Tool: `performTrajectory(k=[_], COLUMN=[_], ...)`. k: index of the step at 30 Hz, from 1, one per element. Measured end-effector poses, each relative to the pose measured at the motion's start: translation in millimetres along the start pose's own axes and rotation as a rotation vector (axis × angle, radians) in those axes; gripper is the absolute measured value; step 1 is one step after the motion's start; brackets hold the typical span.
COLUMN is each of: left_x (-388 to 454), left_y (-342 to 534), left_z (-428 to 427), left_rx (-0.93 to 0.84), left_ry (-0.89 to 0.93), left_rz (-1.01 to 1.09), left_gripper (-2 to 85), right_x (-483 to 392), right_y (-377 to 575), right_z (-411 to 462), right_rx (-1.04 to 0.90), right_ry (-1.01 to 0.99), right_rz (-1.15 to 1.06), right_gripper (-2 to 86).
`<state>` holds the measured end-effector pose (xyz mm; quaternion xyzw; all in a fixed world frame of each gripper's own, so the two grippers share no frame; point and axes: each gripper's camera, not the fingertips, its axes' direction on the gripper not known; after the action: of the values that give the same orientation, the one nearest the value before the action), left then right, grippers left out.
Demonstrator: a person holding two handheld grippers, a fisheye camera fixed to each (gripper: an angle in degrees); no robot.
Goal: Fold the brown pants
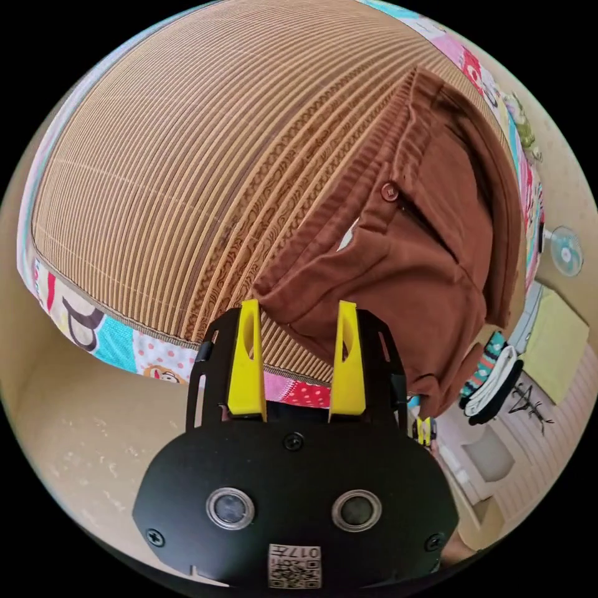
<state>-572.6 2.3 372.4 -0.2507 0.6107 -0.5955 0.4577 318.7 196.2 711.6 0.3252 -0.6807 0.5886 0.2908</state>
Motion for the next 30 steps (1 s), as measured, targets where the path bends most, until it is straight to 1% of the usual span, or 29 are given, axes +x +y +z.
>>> performTrajectory(k=[1,2,3,4,6,7,9,11,13,14,15,16,17,18,20,22,23,24,25,26,27,28,29,30], left_x=[10.7,17.0,19.1,24.2,31.7,38.9,53.4,65.8,56.0,41.3,31.0,6.8,-19.4,-32.4,-76.2,-95.7,-101.9,-103.8,-105.4,-104.4,-103.1,-98.9,-92.0,-87.5], left_y=[1.2,2.2,2.7,3.6,4.6,6.8,15.1,28.6,29.0,23.5,18.9,9.5,4.0,3.4,15.2,37.5,54.9,63.9,81.4,97.3,104.7,117.8,128.9,133.3], left_z=[1.2,4.4,5.8,6.9,6.1,2.6,-3.6,-16.6,-39.2,-54.9,-61.2,-70.5,-76.2,-77.7,-76.4,-72.2,-68.6,-66.4,-61.1,-55.4,-53.0,-48.8,-45.3,-43.8], left_rx=[-0.022,-0.049,-0.060,-0.065,-0.086,-0.096,-0.105,-0.098,-0.046,-0.022,-0.022,-0.029,-0.030,-0.028,-0.031,-0.023,-0.013,-0.010,-0.005,0.000,0.005,0.023,0.046,0.059], left_ry=[-0.057,-0.103,-0.132,-0.179,-0.212,-0.236,-0.326,-0.485,-0.568,-0.570,-0.556,-0.519,-0.484,-0.468,-0.414,-0.372,-0.350,-0.342,-0.323,-0.284,-0.256,-0.191,-0.110,-0.066], left_rz=[0.034,0.056,0.066,0.111,0.184,0.247,0.381,0.574,0.600,0.574,0.540,0.447,0.340,0.285,0.095,0.018,-0.002,-0.011,-0.025,-0.030,-0.032,-0.033,-0.025,-0.015], left_gripper=[15.4,13.9,13.3,11.9,8.6,7.6,6.6,6.0,5.9,6.0,6.0,6.2,6.5,6.6,6.2,3.6,3.6,3.5,3.5,3.5,3.4,3.2,2.9,2.8], right_x=[-8.0,-29.1,-55.4,-70.3,-132.1,-146.9,-193.3,-218.6,-240.9,-252.9,-261.4,-263.9,-265.5,-263.4,-257.4,-256.1,-258.9,-261.5,-263.1,-270.4,-282.0,-289.9,-308.6,-328.6], right_y=[-0.3,-1.4,-1.2,-0.4,8.5,11.6,20.9,19.4,11.5,4.1,-5.6,-11.9,-26.3,-38.6,-51.5,-57.2,-58.3,-59.4,-59.7,-55.5,-45.9,-40.8,-33.7,-28.6], right_z=[0.7,2.0,2.1,1.8,5.3,7.9,18.8,21.5,16.8,13.2,13.8,16.3,26.2,39.2,60.6,79.1,89.5,101.0,107.4,121.1,130.1,130.9,123.9,105.3], right_rx=[-0.015,-0.051,-0.067,-0.061,-0.021,-0.017,-0.011,-0.001,0.020,0.037,0.034,0.020,-0.041,-0.103,-0.196,-0.227,-0.211,-0.192,-0.189,-0.232,-0.294,-0.324,-0.382,-0.404], right_ry=[0.027,0.128,0.282,0.371,0.697,0.765,0.953,1.012,0.975,0.931,0.896,0.890,0.893,0.912,0.937,0.970,1.027,1.133,1.204,1.302,1.316,1.273,1.126,0.931], right_rz=[-0.033,-0.110,-0.198,-0.249,-0.484,-0.545,-0.749,-0.817,-0.837,-0.833,-0.820,-0.805,-0.765,-0.737,-0.711,-0.697,-0.682,-0.656,-0.648,-0.717,-0.846,-0.915,-1.000,-1.050], right_gripper=[6.1,7.0,7.8,8.3,10.4,11.2,13.3,13.8,14.3,14.9,15.7,17.0,19.4,21.7,23.3,23.5,22.5,20.5,16.8,9.4,6.3,4.8,4.0,3.4])
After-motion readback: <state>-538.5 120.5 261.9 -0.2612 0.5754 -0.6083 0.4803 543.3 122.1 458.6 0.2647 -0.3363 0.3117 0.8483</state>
